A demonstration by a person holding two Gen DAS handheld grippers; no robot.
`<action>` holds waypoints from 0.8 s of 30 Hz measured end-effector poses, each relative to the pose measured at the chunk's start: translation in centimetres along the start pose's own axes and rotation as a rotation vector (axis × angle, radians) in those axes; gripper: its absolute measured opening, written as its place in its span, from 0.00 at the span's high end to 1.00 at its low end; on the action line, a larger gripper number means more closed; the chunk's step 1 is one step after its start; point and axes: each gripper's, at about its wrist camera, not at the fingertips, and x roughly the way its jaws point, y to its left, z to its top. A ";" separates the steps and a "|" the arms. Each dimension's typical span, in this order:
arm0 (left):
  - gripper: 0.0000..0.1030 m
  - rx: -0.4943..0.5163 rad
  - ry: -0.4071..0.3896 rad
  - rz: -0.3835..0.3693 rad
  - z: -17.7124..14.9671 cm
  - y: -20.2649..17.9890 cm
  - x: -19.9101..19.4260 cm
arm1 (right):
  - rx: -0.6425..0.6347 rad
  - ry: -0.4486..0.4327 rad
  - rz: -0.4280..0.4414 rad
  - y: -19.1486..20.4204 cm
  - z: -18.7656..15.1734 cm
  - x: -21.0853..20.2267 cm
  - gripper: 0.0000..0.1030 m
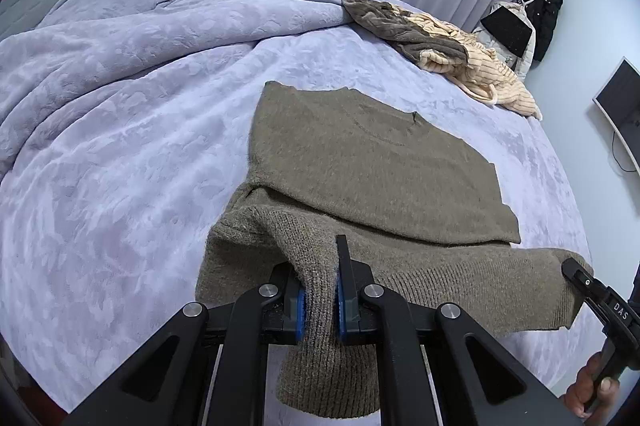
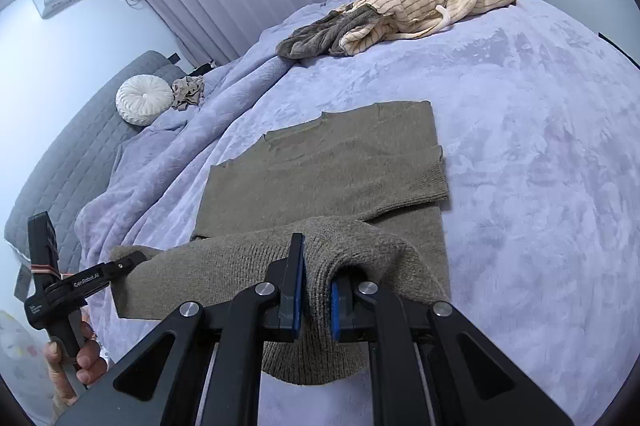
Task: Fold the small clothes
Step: 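Lift the hem with both grippers and carry it toward the collar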
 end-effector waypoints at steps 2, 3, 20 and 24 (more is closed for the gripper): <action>0.88 0.004 0.004 0.003 0.4 -0.1 0.3 | 0.003 0.002 -0.003 -0.1 0.4 0.3 0.89; 0.88 0.007 0.006 0.005 0.6 -0.2 0.5 | 0.007 0.005 -0.003 -0.1 0.6 0.5 0.89; 0.88 -0.008 0.038 0.007 5.4 -0.7 3.8 | 0.032 0.029 -0.004 -0.6 5.2 3.7 0.89; 0.88 -0.007 0.048 0.014 6.4 -0.9 4.9 | 0.056 0.039 0.001 -0.9 6.1 4.7 0.89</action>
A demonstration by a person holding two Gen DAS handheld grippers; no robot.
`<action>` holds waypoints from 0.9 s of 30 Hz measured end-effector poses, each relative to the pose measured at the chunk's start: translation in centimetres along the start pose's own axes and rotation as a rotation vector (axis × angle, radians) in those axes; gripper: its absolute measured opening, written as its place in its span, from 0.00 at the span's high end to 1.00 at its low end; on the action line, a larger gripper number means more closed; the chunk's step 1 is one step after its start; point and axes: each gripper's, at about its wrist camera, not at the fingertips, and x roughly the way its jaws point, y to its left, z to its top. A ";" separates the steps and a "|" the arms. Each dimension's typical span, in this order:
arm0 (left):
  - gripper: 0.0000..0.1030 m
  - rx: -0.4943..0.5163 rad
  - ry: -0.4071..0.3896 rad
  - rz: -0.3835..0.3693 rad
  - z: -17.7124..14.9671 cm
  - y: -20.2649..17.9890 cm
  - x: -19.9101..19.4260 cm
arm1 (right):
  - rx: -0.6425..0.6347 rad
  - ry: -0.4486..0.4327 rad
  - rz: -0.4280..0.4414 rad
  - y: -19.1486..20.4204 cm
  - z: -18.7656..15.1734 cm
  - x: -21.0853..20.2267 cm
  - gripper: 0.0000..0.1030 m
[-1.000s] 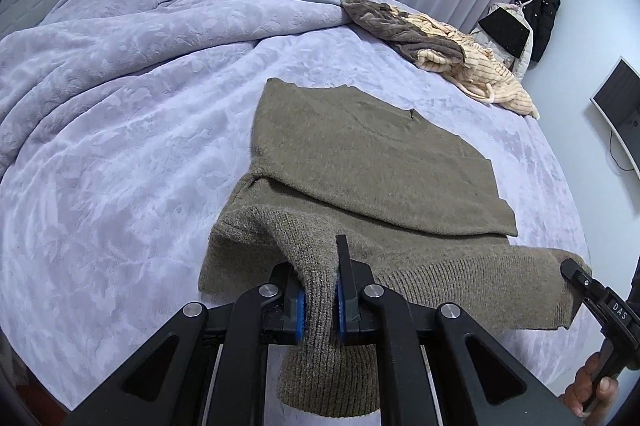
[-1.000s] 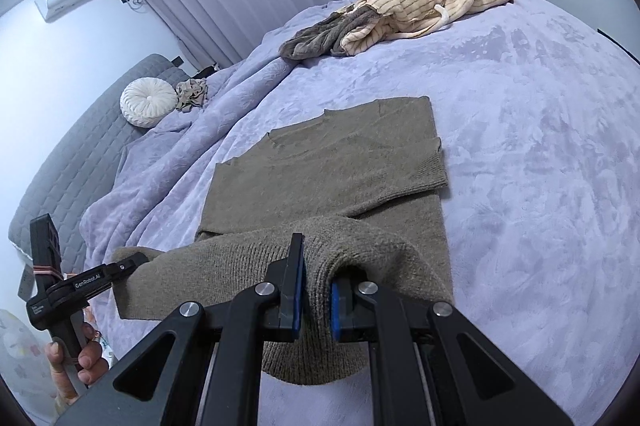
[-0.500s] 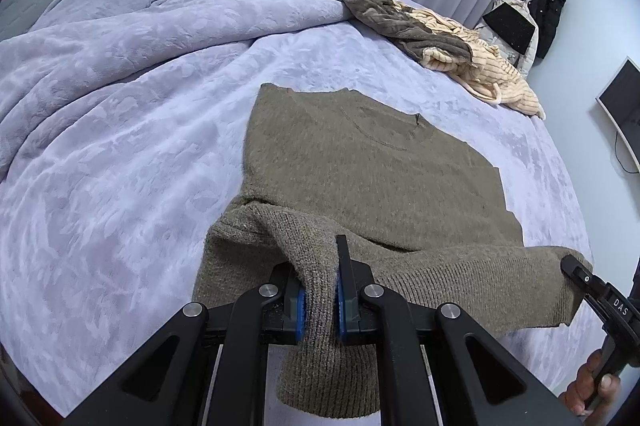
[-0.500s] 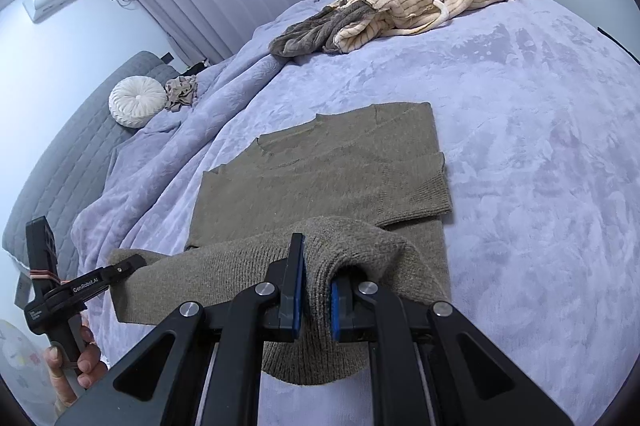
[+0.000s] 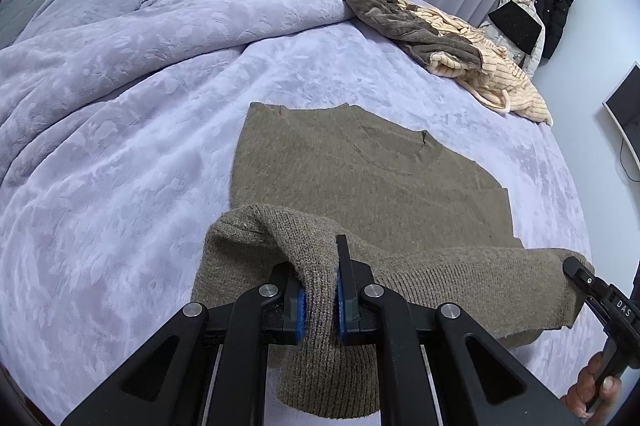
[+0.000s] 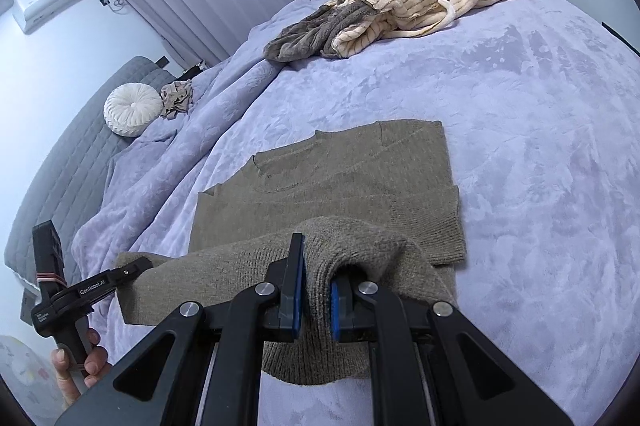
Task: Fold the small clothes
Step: 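Lift the hem with both grippers and carry it toward the collar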
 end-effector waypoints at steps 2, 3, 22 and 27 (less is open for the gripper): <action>0.88 0.004 0.004 0.005 0.3 -0.1 0.5 | 0.006 0.004 -0.002 -0.1 0.3 0.5 0.89; 0.88 0.006 0.005 0.007 0.5 -0.2 0.8 | 0.008 0.005 -0.005 -0.2 0.5 0.7 0.89; 0.88 0.004 0.040 0.031 3.0 -0.5 4.8 | 0.054 0.040 -0.024 -1.3 3.2 4.6 0.89; 0.88 0.007 0.048 0.035 3.5 -0.7 5.7 | 0.056 0.048 -0.030 -1.5 3.8 5.4 0.89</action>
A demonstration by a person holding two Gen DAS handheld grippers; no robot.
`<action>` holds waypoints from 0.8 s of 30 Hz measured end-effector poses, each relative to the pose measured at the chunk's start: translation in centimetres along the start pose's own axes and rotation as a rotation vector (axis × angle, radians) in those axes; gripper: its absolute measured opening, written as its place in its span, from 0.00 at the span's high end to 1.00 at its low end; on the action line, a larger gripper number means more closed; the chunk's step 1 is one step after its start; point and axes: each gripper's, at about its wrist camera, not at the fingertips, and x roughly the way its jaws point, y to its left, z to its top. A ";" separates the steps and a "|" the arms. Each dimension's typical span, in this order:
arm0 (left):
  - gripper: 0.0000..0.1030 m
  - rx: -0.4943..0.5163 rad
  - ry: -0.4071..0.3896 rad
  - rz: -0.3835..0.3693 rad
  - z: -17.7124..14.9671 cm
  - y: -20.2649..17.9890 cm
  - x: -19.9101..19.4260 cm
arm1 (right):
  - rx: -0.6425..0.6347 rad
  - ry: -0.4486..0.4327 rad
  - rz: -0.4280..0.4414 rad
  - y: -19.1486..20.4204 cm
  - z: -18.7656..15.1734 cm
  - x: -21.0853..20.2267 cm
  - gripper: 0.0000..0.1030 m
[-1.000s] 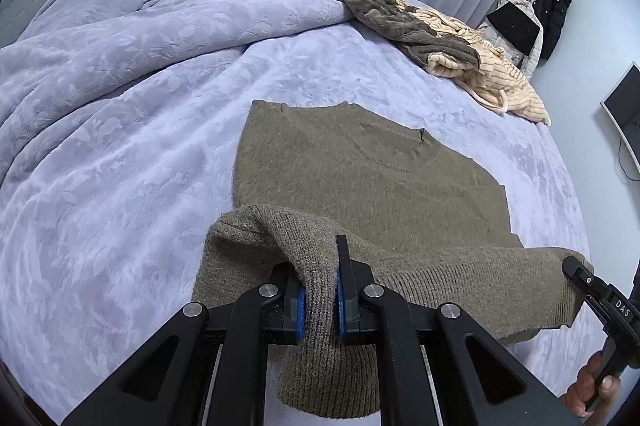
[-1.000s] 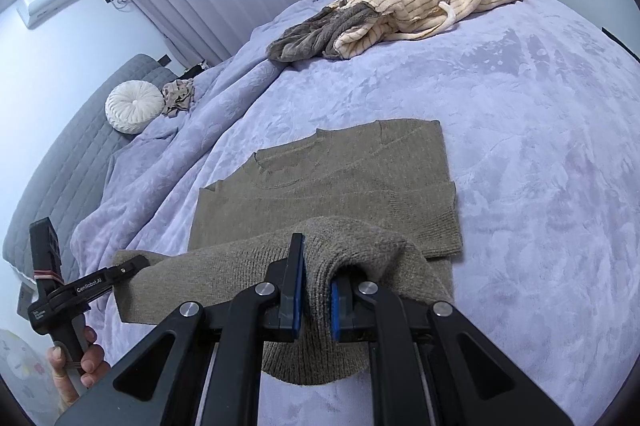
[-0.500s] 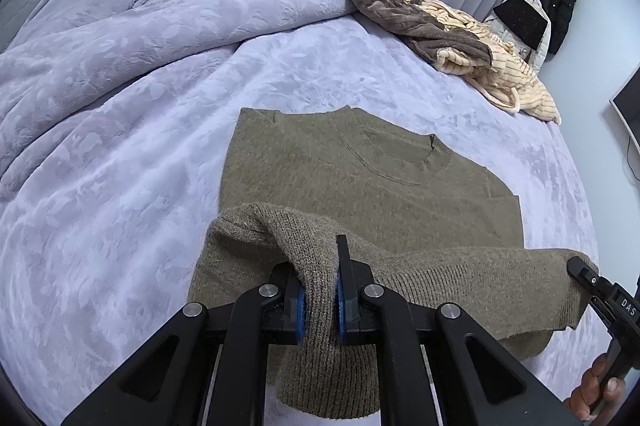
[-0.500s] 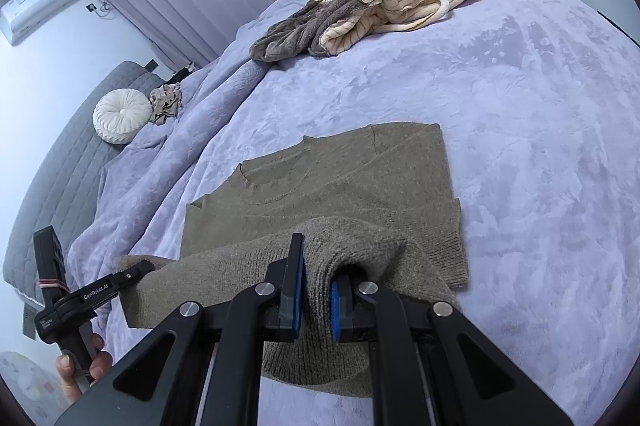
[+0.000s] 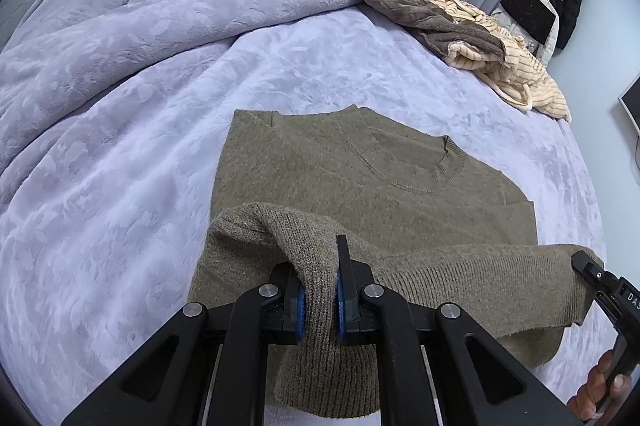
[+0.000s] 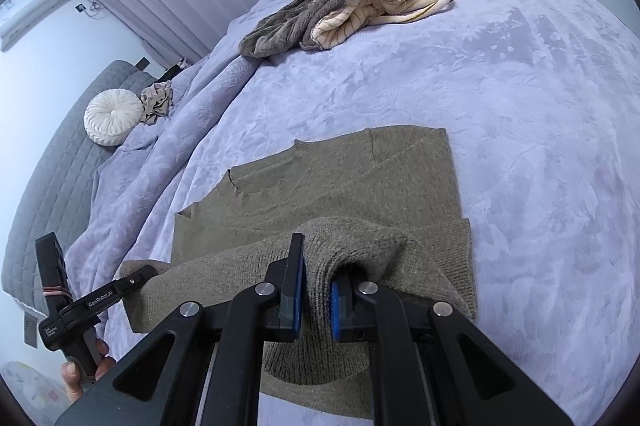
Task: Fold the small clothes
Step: 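Lift the hem with both grippers and carry it toward the collar, then lay the hem below the collar and open both grippers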
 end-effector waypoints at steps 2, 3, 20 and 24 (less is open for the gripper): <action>0.88 0.002 0.002 0.000 0.3 -0.1 0.2 | -0.002 0.003 -0.004 0.0 0.3 0.3 0.89; 0.88 0.003 0.003 -0.001 0.4 -0.1 0.4 | -0.002 0.004 -0.007 -0.1 0.4 0.5 0.89; 0.88 -0.001 0.024 -0.024 3.6 -1.3 3.0 | 0.046 0.015 -0.019 -1.3 2.2 3.3 0.89; 0.88 0.007 0.034 -0.021 4.2 -1.4 4.0 | 0.065 0.018 -0.017 -2.0 2.7 3.8 0.89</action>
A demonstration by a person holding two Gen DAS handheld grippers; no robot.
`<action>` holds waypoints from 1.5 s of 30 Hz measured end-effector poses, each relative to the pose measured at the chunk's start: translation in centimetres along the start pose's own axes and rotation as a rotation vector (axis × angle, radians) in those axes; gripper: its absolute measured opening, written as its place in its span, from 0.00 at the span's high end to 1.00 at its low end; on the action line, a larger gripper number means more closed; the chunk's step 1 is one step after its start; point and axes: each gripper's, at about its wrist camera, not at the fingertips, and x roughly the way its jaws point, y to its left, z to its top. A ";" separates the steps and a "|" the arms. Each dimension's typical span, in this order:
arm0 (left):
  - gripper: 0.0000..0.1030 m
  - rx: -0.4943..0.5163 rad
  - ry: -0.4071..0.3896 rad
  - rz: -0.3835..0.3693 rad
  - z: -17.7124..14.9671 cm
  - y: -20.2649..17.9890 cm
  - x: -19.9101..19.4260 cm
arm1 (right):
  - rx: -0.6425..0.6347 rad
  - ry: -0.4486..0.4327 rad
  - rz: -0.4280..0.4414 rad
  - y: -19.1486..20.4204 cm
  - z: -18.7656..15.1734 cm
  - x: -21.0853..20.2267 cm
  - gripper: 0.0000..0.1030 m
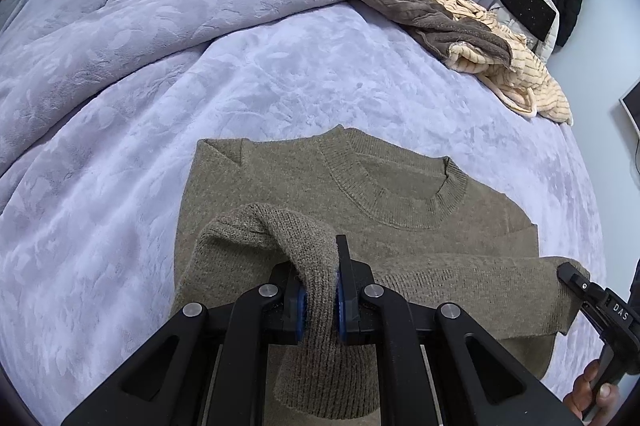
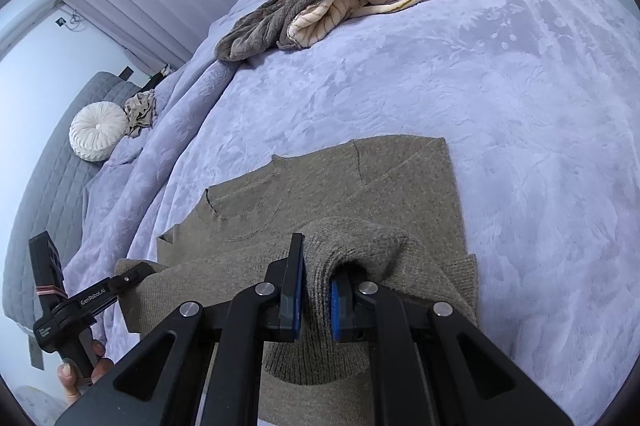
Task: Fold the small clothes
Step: 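Lay the hem below the collar and open both grippers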
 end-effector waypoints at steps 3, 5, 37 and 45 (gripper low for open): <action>0.88 -0.001 0.018 0.005 0.3 0.1 1.1 | 0.006 0.009 -0.006 -0.3 0.3 0.7 0.89; 0.88 -0.001 0.028 0.006 0.3 0.2 1.6 | 0.008 0.016 -0.012 -0.6 0.4 1.2 0.89; 0.87 0.018 0.100 -0.009 0.6 1.0 7.4 | 0.012 0.112 -0.080 -3.2 0.7 6.7 0.77; 0.87 -0.062 0.155 -0.120 0.6 2.6 5.5 | -0.106 0.061 -0.057 -0.1 0.2 4.1 0.30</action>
